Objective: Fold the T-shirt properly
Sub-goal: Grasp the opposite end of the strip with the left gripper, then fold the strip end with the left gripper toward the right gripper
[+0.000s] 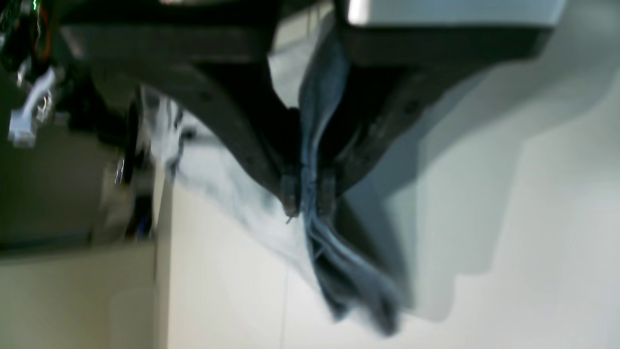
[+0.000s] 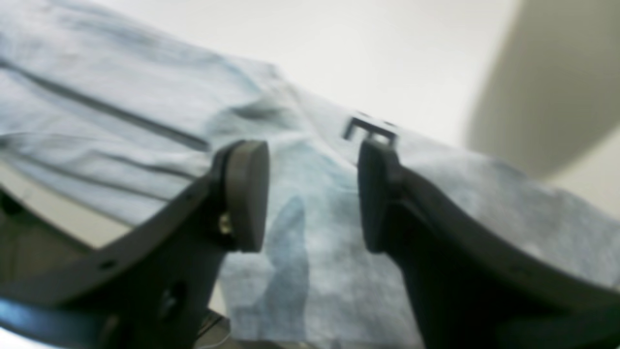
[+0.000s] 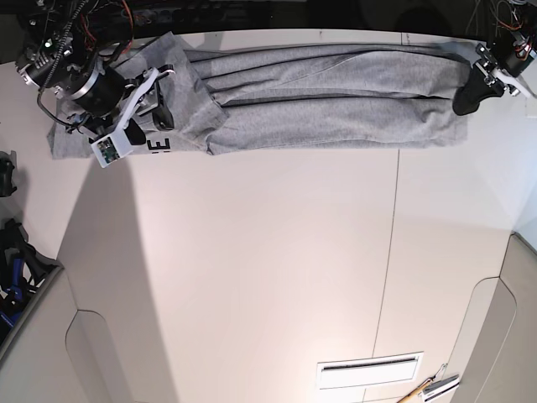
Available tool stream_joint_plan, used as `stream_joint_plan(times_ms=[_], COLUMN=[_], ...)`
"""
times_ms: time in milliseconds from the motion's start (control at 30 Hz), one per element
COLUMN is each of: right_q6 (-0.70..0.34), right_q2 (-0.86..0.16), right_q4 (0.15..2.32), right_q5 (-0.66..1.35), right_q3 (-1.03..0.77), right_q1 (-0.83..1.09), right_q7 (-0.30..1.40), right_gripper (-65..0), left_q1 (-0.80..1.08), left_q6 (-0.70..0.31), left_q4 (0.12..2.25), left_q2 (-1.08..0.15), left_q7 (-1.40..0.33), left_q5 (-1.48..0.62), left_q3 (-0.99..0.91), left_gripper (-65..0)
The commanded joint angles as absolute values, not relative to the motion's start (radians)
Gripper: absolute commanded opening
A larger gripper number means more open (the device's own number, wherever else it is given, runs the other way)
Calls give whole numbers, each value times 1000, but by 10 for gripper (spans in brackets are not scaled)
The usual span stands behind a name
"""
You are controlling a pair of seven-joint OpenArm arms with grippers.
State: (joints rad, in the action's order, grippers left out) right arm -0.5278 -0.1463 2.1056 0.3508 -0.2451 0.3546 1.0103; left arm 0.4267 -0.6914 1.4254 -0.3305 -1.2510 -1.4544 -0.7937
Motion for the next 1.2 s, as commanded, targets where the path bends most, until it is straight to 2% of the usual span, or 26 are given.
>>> stream_joint_plan(times_ms=[0, 133, 367, 633, 933, 1167], right_q6=[-519, -520, -519, -520, -519, -519], right_q2=[-150, -153, -168, -215, -303, -305], right_q4=[2123, 2123, 2123, 2122, 2099, 2014], right_q5=[348, 328, 333, 387, 392, 385], right_q3=[-258, -324, -548, -750, -795, -795], right_q1=[352, 341, 341, 341, 342, 341], right_q7=[983, 981, 976, 976, 976, 971], right_gripper=[-353, -353, -353, -353, -353, -353], left_q1=[430, 433, 443, 454, 394, 359], left_q6=[-698, -698, -698, -698, -698, -698], left_q4=[1459, 1538, 1760, 1893, 1893, 1893], left_q2=[-346, -344, -274, -243, -189, -160], left_q7=[-1244, -1247, -1302, -1274, -1260, -1245], left_q5=[-1484, -1484, -1484, -1484, -1484, -1484], left_q3=[-800, -800, -785, -561, -268, -139], left_gripper=[-650, -650, -650, -650, -650, -650])
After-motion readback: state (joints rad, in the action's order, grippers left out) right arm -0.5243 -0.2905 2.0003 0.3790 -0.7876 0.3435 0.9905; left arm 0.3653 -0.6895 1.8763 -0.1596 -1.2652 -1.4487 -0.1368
